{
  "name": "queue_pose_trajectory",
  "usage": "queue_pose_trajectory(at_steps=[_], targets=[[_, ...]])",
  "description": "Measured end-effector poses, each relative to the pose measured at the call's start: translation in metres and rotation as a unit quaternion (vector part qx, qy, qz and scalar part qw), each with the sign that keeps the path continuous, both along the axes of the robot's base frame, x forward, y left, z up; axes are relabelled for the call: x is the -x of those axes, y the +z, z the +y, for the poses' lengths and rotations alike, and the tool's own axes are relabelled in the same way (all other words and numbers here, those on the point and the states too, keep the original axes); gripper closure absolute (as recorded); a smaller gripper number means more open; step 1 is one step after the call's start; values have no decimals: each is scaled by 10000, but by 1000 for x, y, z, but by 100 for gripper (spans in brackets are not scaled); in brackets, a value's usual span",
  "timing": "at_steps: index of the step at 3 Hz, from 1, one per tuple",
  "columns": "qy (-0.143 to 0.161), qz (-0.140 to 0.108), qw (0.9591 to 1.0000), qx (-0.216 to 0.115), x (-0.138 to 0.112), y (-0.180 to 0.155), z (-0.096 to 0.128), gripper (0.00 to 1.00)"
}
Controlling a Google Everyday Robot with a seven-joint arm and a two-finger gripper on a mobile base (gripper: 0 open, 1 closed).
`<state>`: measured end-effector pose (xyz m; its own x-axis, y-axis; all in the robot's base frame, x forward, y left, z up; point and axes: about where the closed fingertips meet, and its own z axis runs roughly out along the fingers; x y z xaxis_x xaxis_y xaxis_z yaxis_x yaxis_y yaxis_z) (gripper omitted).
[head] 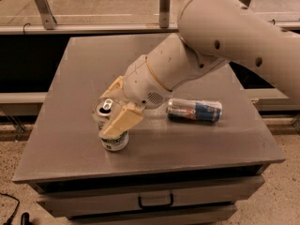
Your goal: Knock 7up can over
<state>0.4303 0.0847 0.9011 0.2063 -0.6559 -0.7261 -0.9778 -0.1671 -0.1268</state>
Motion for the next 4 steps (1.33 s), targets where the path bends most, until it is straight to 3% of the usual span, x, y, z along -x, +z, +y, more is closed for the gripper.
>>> queue_pose_trajectory(at_steps=[2,3,4], targets=[[-193,19,9994,279,-20,12,-9,95],[-138,40,9967,799,-42,22,-8,100],[-43,-100,9913,1310,-59,30,-8,100]])
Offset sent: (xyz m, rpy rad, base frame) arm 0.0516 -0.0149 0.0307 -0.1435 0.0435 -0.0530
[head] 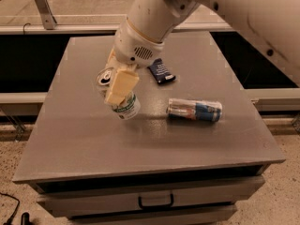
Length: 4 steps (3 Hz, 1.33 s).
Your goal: Knock 7up can over
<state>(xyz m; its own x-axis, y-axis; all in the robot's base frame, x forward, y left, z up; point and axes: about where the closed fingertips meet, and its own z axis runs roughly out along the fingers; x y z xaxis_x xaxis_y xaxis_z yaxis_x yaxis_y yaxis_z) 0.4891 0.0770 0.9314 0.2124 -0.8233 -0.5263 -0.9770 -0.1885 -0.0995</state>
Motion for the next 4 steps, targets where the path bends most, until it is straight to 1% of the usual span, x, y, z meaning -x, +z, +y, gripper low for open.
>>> queue_pose_trajectory(at_steps=[1,2,3,4], targets=[[50,-257,9984,497,-7,5,2,100],[178,-570,9925,1065,-9,2,7,100],[334,-685,9875,1378,-10,-5,11,100],[531,-827,9802,1721,-11,-12,18,100]])
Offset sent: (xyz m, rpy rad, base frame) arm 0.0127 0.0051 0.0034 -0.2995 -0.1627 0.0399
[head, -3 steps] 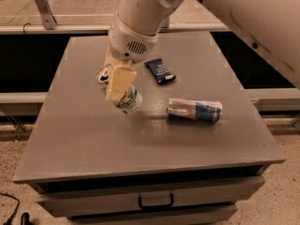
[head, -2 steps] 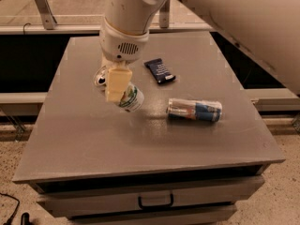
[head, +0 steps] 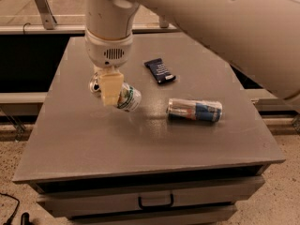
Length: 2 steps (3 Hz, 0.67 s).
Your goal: Knock 7up can over
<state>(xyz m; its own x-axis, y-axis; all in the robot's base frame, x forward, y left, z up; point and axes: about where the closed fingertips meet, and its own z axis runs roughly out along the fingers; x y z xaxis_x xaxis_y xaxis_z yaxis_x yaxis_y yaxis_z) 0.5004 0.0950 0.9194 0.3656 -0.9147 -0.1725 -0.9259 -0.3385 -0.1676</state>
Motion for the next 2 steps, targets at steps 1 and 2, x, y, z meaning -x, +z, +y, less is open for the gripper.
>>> queue_pose_trajectory(at_steps=[1,2], targets=[[182,-174,9992,311,0,-3,4,82],[317,-296,9977,522,-2,-4,3,59]])
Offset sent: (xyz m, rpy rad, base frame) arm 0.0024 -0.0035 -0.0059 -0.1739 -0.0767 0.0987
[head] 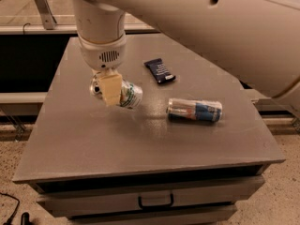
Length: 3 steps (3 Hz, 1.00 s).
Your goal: Knock 7up can over
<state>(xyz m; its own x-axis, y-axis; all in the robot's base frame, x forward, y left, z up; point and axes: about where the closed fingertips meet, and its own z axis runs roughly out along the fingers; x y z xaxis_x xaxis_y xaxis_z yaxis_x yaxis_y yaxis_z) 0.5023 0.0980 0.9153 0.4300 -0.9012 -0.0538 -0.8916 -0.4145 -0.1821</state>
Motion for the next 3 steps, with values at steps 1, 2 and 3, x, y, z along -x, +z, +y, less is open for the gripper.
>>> queue_pose_trajectory(at_steps=[1,2,3], targets=[[87,-92,9998,180,-2,0,-1,36],[154,-107,9993,329,-3,-3,-2,12],[184,67,9988,445,1,-15,-3,0]])
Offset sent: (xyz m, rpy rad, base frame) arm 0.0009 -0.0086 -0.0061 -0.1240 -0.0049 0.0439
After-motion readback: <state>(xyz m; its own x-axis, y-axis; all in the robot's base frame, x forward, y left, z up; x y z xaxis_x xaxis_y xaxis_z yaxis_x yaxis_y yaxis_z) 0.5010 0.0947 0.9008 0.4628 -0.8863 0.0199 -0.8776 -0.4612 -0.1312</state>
